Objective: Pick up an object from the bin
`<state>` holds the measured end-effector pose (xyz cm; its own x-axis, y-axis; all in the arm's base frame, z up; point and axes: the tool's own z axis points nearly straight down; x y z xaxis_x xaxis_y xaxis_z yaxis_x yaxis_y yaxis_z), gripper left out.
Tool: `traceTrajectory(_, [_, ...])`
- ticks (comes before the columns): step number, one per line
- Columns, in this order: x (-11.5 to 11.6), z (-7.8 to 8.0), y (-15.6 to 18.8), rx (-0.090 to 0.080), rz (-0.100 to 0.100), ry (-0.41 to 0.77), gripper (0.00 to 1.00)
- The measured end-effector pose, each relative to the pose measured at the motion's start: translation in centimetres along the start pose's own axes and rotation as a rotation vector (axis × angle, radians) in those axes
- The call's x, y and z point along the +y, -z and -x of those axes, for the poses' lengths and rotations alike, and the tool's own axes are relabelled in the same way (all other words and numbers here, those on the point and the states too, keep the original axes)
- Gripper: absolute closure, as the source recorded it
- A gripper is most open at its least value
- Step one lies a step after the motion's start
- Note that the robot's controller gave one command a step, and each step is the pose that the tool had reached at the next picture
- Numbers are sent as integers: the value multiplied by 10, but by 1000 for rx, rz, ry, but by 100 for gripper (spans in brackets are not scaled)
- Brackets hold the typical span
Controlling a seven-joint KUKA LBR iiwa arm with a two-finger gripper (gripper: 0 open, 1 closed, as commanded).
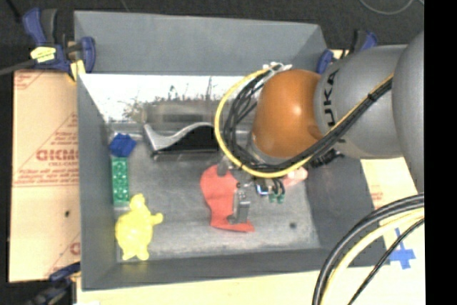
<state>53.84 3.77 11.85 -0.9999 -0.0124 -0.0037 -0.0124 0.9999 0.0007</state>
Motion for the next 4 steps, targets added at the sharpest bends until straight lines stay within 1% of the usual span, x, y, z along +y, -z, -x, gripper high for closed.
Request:
traceTrajectory(1, [-7, 19, -45, -1, 0, 132, 100])
traceTrajectory(2, [-7, 19, -45, -1, 1, 131, 100])
traceTrajectory(3, [-14, 23, 34, -4, 0, 126, 100])
traceTrajectory(4, [-14, 23, 34, -4, 1, 126, 100])
